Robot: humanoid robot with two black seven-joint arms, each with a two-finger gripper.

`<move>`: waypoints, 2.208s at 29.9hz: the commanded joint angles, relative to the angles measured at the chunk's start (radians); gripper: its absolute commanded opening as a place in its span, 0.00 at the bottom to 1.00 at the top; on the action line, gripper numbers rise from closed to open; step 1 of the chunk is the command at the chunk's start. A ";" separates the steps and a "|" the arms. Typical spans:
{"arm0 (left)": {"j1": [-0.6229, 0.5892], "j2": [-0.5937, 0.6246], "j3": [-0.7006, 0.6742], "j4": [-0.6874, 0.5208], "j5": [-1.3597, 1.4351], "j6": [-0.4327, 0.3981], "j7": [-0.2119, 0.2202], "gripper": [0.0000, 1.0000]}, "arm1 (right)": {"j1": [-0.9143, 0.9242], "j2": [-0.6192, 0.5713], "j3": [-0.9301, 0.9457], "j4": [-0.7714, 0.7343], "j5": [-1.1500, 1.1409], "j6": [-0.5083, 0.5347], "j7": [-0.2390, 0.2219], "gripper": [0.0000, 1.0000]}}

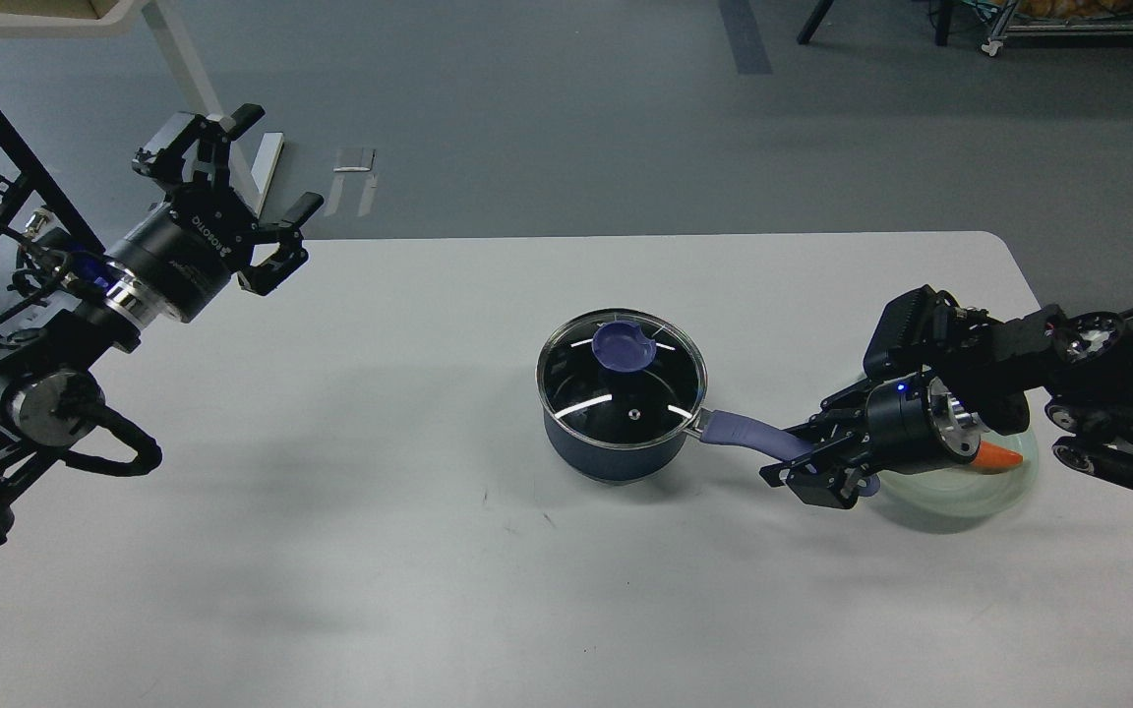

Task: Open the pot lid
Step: 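Swing the left arm over the pan toward the blue lid knob, then lower the left gripper and grasp the blue knob of the glass lid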

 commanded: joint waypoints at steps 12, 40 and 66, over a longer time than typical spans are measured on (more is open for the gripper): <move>-0.077 -0.022 0.000 -0.004 0.517 0.029 0.000 0.99 | 0.001 -0.001 0.000 -0.002 0.002 0.000 0.000 0.34; -0.447 -0.411 0.428 -0.004 1.692 0.521 0.000 0.99 | 0.002 -0.003 0.000 -0.002 0.006 0.000 0.000 0.32; -0.427 -0.577 0.519 0.252 1.705 0.564 0.000 0.99 | -0.002 -0.004 0.002 -0.002 0.008 0.000 0.000 0.33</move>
